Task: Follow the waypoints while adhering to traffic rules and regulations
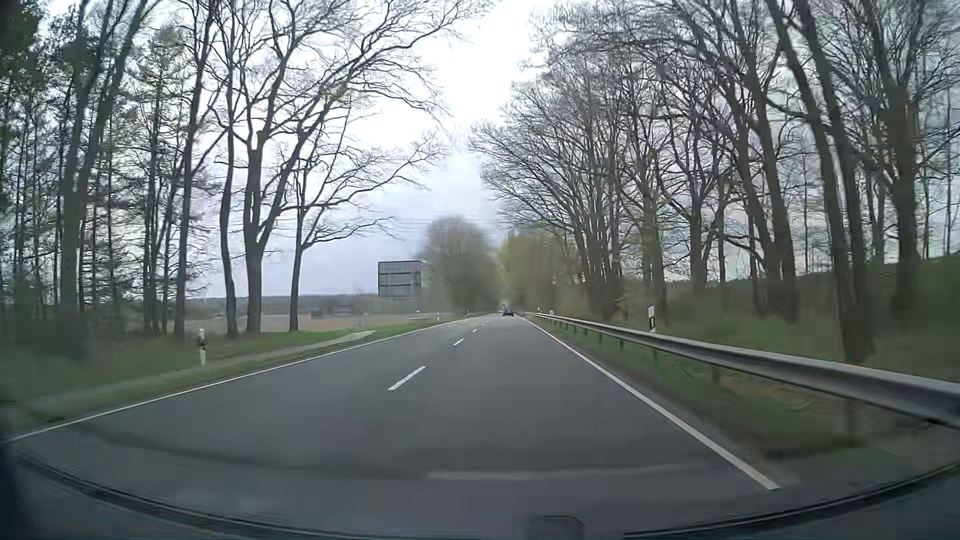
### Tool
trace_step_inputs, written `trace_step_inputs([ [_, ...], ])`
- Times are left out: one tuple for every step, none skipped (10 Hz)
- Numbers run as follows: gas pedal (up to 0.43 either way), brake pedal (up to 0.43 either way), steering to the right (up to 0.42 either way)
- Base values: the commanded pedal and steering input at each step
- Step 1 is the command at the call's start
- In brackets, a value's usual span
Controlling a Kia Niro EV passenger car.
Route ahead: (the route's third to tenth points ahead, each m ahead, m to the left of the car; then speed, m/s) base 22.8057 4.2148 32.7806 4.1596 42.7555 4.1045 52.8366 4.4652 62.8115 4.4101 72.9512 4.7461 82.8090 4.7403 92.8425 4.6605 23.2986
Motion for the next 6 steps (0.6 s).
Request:
trace_step_inputs([
  [0.319, 0.006, -0.001],
  [0.319, 0.000, -0.001],
  [0.319, 0.000, -0.001],
  [0.319, 0.000, -0.001],
  [0.311, 0.000, -0.001],
  [0.311, 0.000, -0.001],
])
